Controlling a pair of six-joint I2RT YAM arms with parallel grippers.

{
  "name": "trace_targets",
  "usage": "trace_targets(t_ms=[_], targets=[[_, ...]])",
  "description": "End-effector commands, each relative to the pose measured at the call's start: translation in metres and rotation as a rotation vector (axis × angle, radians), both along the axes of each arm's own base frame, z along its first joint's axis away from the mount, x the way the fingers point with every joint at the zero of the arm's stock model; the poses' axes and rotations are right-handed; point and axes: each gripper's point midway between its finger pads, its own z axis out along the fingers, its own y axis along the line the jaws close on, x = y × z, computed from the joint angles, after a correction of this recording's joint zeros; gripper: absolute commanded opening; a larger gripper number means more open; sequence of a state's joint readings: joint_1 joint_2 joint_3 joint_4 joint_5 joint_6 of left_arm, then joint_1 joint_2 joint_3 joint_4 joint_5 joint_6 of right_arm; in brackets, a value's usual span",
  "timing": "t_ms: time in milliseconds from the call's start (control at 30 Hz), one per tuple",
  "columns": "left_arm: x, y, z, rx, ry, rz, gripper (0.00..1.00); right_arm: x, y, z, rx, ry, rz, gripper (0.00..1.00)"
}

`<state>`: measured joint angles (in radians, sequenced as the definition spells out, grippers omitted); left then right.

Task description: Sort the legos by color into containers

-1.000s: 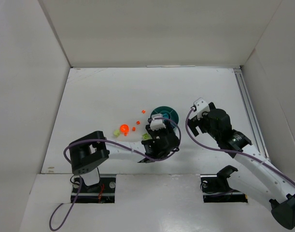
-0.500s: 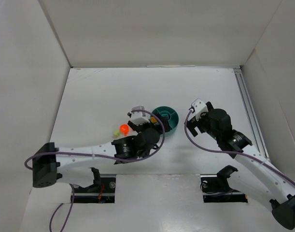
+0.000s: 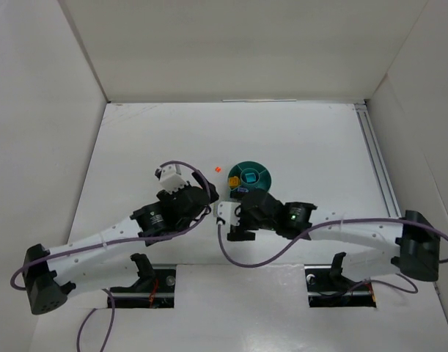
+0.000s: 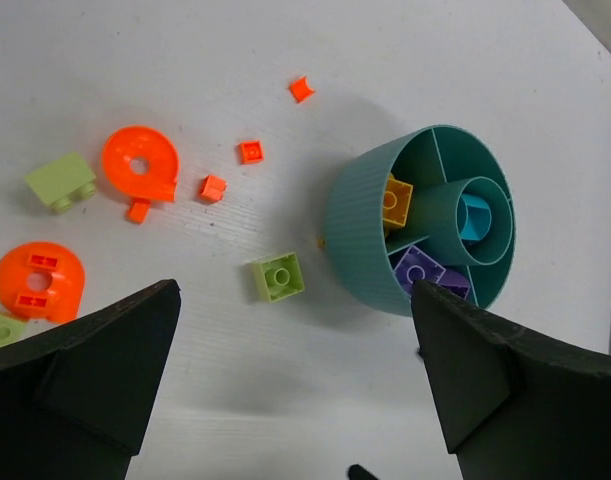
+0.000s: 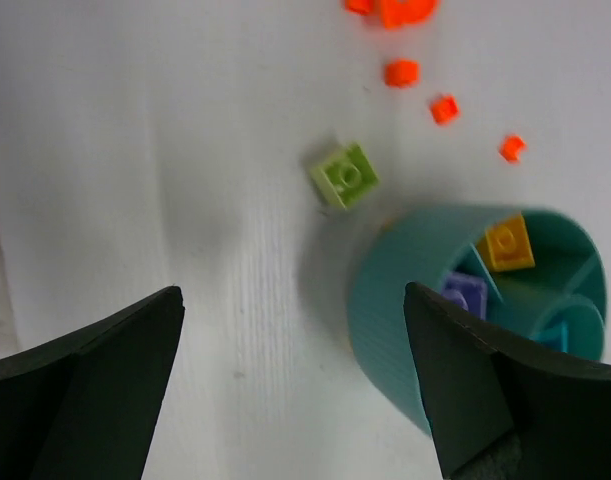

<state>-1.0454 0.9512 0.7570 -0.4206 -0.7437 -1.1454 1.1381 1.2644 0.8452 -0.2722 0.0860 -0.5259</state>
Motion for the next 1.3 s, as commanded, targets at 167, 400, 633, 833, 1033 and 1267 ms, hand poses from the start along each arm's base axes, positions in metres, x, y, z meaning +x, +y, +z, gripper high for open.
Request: trace_targets(t_ms=[167, 400, 633, 833, 1033, 1267], targets=[[-0.021, 0.021, -0.029, -0.055, 0.153, -0.067, 1.0, 0.007, 0.071, -0.014, -0.094, -0.066, 0.165, 0.95], [-0.006, 0.04, -0.051, -0.016, 0.242, -0.059, 1.0, 0.022, 0.102, -0.039, -0.196, -0.064, 0.271, 0.95], [0.0, 0.059, -0.061, 0.02, 0.252, 0.007, 1.0, 0.041, 0.098, -0.054, -0.178, 0.045, 0.349, 0.94], [0.011, 0.071, -0.067, 0.001, 0.259, 0.056, 1.0, 0.056, 0.082, -0.074, -0.231, 0.105, 0.364, 0.93], [0.02, 0.083, -0.077, 0.022, 0.276, 0.1, 1.0, 0.063, 0.081, -0.083, -0.25, 0.137, 0.362, 0.92], [0.03, 0.092, -0.083, 0.01, 0.287, 0.131, 1.0, 0.072, 0.078, -0.092, -0.255, 0.175, 0.35, 0.78]])
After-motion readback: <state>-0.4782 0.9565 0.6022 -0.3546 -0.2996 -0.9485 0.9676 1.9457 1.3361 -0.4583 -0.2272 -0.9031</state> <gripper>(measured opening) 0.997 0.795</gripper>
